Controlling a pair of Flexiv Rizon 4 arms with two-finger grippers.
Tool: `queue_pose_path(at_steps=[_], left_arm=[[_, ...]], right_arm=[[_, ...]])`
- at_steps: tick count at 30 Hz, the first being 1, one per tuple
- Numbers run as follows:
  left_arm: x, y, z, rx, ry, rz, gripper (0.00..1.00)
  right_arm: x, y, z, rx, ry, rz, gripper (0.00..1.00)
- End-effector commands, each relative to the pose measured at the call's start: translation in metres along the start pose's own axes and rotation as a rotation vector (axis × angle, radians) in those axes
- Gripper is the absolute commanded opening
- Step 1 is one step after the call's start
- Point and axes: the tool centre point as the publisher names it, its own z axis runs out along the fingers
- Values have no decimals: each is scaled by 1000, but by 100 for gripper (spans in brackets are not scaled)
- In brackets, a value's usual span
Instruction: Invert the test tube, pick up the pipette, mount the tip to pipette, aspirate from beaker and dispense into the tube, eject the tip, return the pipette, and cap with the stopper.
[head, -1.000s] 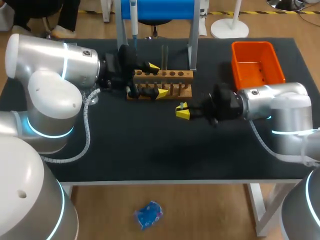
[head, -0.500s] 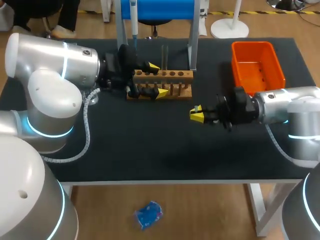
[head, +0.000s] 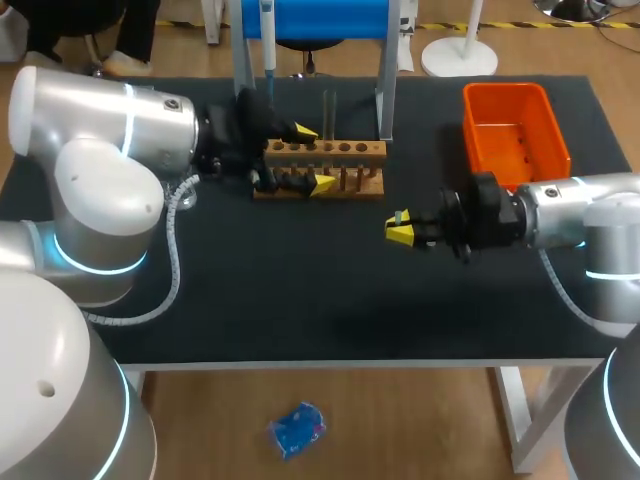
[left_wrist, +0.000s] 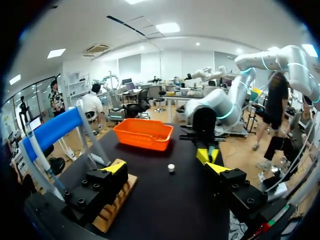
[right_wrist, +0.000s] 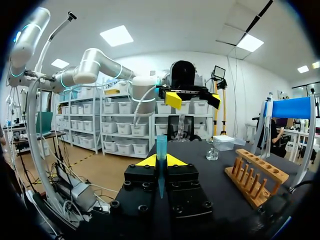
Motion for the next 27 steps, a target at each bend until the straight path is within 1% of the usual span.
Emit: queue_pose_path(at_steps=[1, 2, 3, 4, 5, 6, 7, 8, 9, 10, 11, 12, 13, 14, 16, 18, 19, 27], left_arm=[[-15, 1, -15, 60, -138, -70, 100], [-23, 1, -22, 72, -185, -75, 100], [-27, 0, -26, 92, -201, -75, 100], [-33, -1, -32, 93, -239, -82, 100], [-44, 0, -39, 87, -309, -101, 100], [-48, 0, -42, 110, -317, -97, 100], [-57, 0, -47, 97, -372, -102, 100], [-69, 3, -53, 92, -426, -141, 100], [-73, 4, -55, 121, -431, -153, 100], [-79, 3, -58, 120, -470, -164, 100], [-88, 4, -58, 86, -511, -177, 100], [-92, 4, -58, 108, -516, -182, 100], [-99, 1, -58, 125, -539, -188, 100], [-104, -1, -57, 105, -563, -193, 100], [-111, -7, -53, 153, -580, -212, 100], [-119, -16, -46, 134, -597, -217, 100], [-122, -20, -42, 133, -590, -233, 100], [-122, -20, -42, 133, -590, -233, 100]], right_arm=[[1, 1, 0, 3, -2, 0, 0], [1, 1, 0, 3, -2, 0, 0], [1, 1, 0, 3, -2, 0, 0], [1, 1, 0, 3, -2, 0, 0], [1, 1, 0, 3, -2, 0, 0], [1, 1, 0, 3, -2, 0, 0], [1, 1, 0, 3, -2, 0, 0], [1, 1, 0, 3, -2, 0, 0], [1, 1, 0, 3, -2, 0, 0], [1, 1, 0, 3, -2, 0, 0], [1, 1, 0, 3, -2, 0, 0], [1, 1, 0, 3, -2, 0, 0], [1, 1, 0, 3, -2, 0, 0], [1, 1, 0, 3, -2, 0, 0], [1, 1, 0, 3, -2, 0, 0], [1, 1, 0, 3, -2, 0, 0], [1, 1, 0, 3, -2, 0, 0], [1, 1, 0, 3, -2, 0, 0]])
